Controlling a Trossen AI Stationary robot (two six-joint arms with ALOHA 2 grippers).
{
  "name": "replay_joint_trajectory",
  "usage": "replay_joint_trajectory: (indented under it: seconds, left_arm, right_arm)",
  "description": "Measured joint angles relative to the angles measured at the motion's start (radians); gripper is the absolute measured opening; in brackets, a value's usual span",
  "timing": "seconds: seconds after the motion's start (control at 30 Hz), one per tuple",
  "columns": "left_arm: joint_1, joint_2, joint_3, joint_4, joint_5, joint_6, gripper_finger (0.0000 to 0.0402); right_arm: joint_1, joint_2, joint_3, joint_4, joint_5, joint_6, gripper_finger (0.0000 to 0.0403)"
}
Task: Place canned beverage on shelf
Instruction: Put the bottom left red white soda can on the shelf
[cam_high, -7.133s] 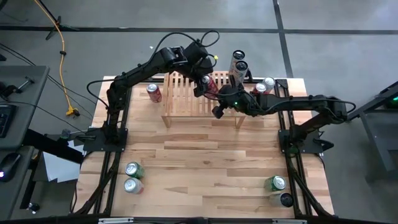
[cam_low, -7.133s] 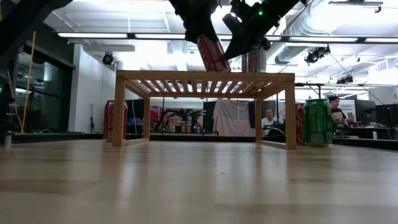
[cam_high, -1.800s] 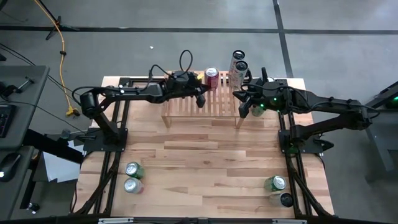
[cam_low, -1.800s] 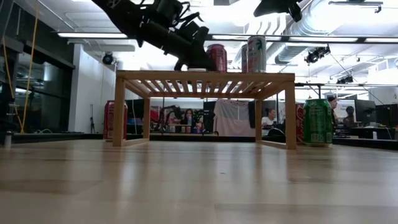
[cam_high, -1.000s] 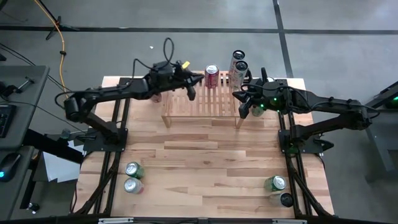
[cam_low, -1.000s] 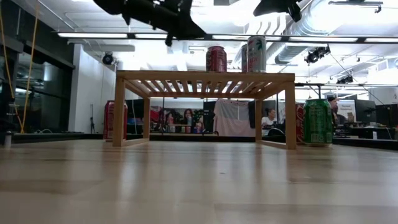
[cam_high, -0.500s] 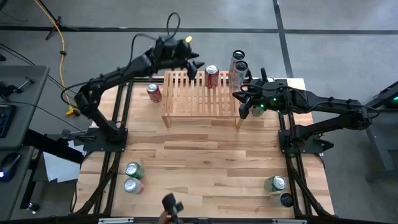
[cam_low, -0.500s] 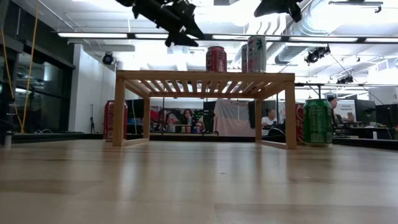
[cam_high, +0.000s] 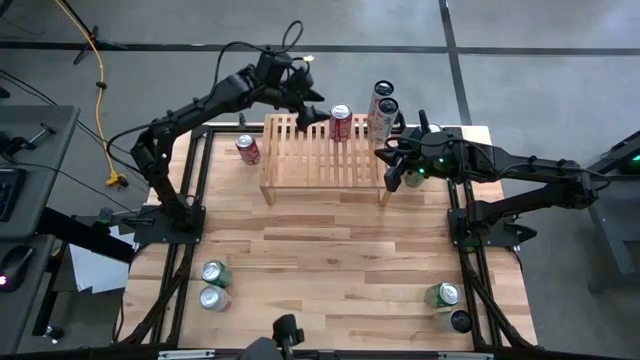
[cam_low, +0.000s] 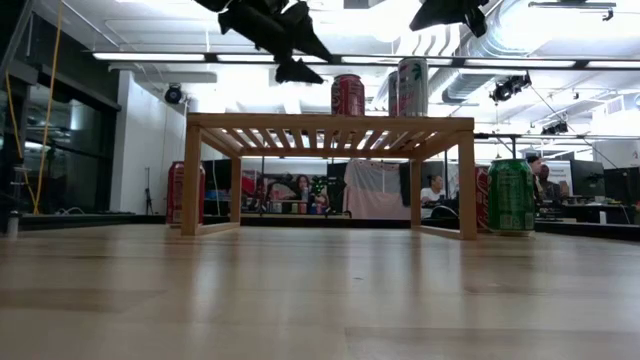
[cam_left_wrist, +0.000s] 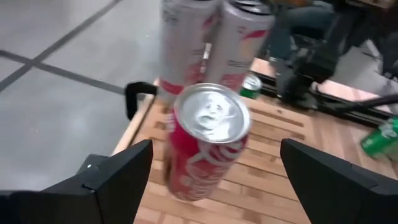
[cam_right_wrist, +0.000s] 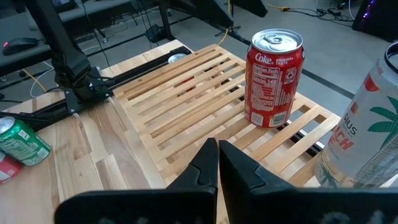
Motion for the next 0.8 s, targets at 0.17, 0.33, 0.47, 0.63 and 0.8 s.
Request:
replay_joint_trajectory:
  seconds: [0.17, 0.33, 0.47, 0.63, 0.8]
  left_arm:
    - [-0.007, 0.000, 0.000, -0.025, 0.002, 0.053, 0.0346]
    - [-0.002, -0.001, -0.049, 0.020, -0.005, 0.077, 0.0347]
    - [0.002, 0.002, -0.121, 0.151, -0.011, 0.084, 0.0347]
    - [-0.004, 0.004, -0.185, 0.323, -0.005, 0.046, 0.0346]
    - [-0.017, 0.007, -0.196, 0.322, 0.038, 0.079, 0.0346]
  right_arm:
    - [0.000, 0.000, 0.000, -0.019, -0.002, 0.014, 0.0000]
    - [0.000, 0.000, 0.000, -0.026, -0.002, 0.020, 0.0000]
    - [0.000, 0.000, 0.000, -0.026, -0.002, 0.019, 0.0000]
    - [0.000, 0.000, 0.000, -0.027, -0.002, 0.019, 0.0000]
    - [0.000, 0.000, 0.000, -0.027, -0.002, 0.019, 0.0000]
